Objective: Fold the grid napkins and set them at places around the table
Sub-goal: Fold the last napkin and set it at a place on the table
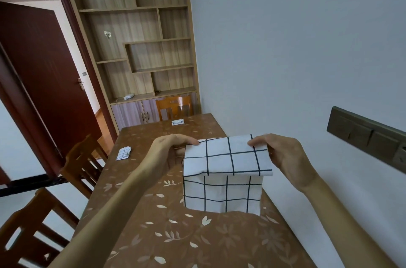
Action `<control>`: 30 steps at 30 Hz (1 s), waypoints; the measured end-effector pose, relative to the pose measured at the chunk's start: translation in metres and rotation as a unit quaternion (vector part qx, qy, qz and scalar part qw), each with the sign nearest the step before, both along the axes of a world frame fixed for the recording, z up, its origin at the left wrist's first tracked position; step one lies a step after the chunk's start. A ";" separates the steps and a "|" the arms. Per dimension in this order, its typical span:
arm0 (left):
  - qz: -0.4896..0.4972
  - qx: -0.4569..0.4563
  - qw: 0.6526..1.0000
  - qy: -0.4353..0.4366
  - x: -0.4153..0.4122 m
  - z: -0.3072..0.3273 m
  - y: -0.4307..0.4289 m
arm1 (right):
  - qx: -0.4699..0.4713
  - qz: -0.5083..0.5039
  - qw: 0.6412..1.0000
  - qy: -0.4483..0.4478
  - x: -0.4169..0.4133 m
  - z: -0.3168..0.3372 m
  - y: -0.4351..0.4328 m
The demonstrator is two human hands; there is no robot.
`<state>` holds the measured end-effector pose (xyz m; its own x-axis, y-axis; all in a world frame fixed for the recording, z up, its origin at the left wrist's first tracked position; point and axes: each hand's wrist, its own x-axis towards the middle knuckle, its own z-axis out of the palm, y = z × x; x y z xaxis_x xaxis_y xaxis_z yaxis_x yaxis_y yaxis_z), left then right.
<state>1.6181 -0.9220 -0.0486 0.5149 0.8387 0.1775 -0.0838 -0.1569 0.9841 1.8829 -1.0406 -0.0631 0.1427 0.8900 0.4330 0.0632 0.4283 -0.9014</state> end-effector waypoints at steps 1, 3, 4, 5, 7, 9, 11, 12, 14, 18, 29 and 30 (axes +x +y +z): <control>0.010 0.005 1.000 -0.003 0.002 0.000 -0.001 | 0.003 -0.025 1.000 -0.019 -0.002 0.002 -0.001; 0.017 0.027 0.999 -0.015 0.003 0.000 -0.005 | -0.012 -0.050 0.997 -0.052 -0.003 0.002 0.003; 0.022 0.038 0.999 -0.021 0.004 -0.001 -0.005 | -0.034 -0.049 0.997 -0.055 -0.003 0.001 0.005; 0.027 0.040 0.998 -0.028 0.004 -0.001 -0.005 | -0.058 -0.042 0.996 -0.047 -0.004 0.000 0.007; 0.043 0.043 0.997 -0.047 0.006 0.000 -0.005 | -0.083 -0.023 0.995 -0.043 -0.006 -0.001 0.010; 0.040 0.061 0.997 -0.031 0.006 0.004 -0.006 | -0.079 -0.040 0.994 -0.060 -0.007 -0.003 0.012; 0.033 0.125 0.990 0.055 0.003 0.008 -0.004 | -0.064 -0.060 0.994 -0.062 -0.007 -0.003 0.012; 0.028 0.170 0.978 0.120 0.002 0.009 -0.002 | -0.059 -0.067 0.994 -0.066 -0.007 -0.001 0.013; 0.011 0.242 0.940 0.241 0.002 0.013 0.000 | -0.051 -0.069 0.994 -0.074 -0.008 0.003 0.014; -0.025 0.273 0.917 0.291 0.016 0.012 -0.009 | -0.014 -0.054 0.996 -0.068 -0.016 0.015 0.015; 0.045 0.072 0.996 0.040 0.027 0.006 -0.016 | -0.065 -0.055 0.996 -0.004 -0.016 0.011 0.008; 0.048 0.046 0.997 0.026 0.029 0.004 -0.017 | -0.080 -0.054 0.995 -0.017 -0.019 0.005 0.009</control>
